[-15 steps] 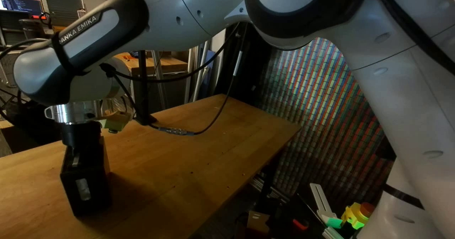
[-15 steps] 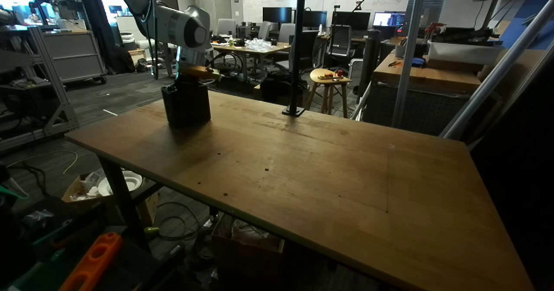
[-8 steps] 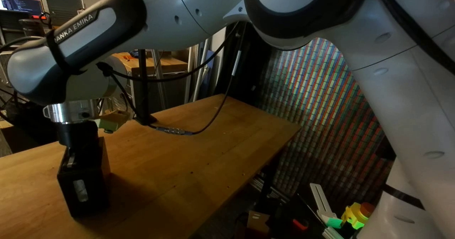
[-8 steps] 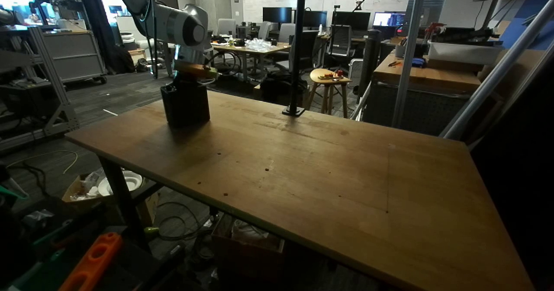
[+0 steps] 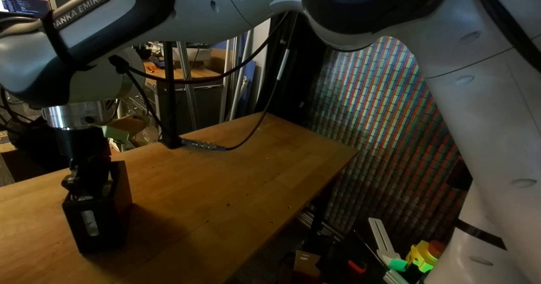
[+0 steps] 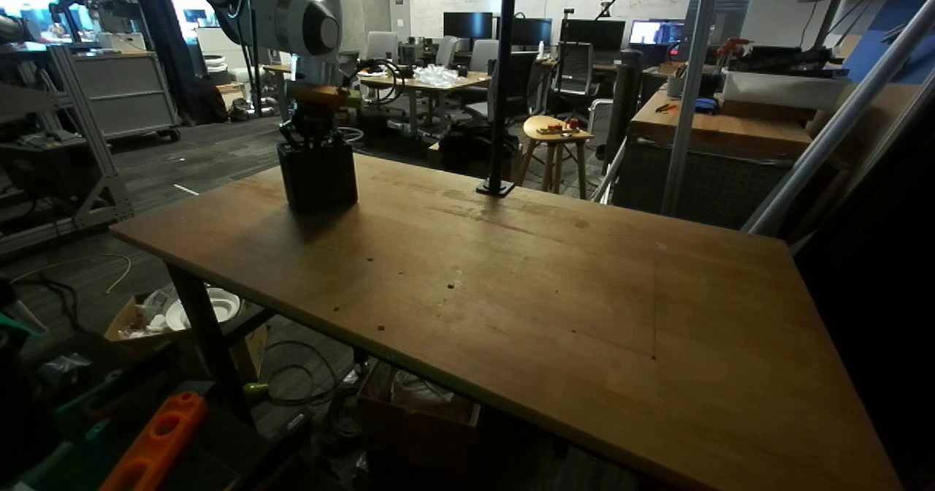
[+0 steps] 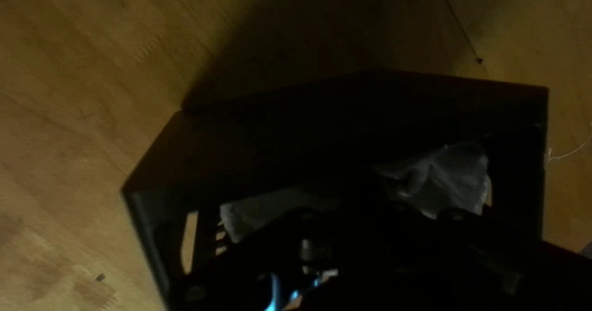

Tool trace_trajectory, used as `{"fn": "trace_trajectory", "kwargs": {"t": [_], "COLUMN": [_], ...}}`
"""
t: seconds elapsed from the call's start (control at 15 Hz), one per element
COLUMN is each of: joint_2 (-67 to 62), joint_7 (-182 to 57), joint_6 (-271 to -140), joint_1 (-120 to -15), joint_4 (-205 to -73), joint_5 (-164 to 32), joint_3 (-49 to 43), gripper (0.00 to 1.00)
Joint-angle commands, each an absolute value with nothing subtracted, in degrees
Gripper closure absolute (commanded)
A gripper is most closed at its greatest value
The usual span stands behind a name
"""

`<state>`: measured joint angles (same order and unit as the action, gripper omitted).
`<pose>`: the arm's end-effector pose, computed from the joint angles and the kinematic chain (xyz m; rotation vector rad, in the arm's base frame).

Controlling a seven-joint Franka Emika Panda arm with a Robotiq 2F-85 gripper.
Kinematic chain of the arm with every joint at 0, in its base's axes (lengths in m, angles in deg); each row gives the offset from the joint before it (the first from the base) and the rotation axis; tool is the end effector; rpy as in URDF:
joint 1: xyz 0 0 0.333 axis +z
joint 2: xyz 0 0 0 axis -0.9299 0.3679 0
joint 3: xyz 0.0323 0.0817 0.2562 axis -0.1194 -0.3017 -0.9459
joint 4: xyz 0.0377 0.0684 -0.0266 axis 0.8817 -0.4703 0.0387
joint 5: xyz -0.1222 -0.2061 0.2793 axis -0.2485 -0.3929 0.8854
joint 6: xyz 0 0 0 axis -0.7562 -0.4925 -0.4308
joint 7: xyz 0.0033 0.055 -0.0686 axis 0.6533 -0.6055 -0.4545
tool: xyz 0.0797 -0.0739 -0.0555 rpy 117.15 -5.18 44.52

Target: Pick up the cloth from the table and put it in the box

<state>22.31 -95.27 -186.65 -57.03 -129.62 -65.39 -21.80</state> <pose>0.5966 0.2669 0.2258 -2.6799 -1.3327 0.1892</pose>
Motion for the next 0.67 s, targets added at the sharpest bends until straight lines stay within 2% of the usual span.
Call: {"fn": "trace_trajectory", "kwargs": {"t": [0.0,0.27,0.4,0.6], "joint_2": [20.4,19.6,19.2,18.5], "joint_7": [-92.3,-90.9,-90.2,-89.5], "joint_6": [-185.7,-186.3,-186.5,-186.8], "joint_1": [-55.8,-55.6,-55.6,-55.7], "joint_4": [-129.1,-129.7,-130.2,-130.8], "joint_5": [-66.9,-67.1,-67.2,-67.3], "joint_3": [-20.8,-20.8,-20.7,-20.4], "gripper": [0.78,1.00,0.96,0.98]}}
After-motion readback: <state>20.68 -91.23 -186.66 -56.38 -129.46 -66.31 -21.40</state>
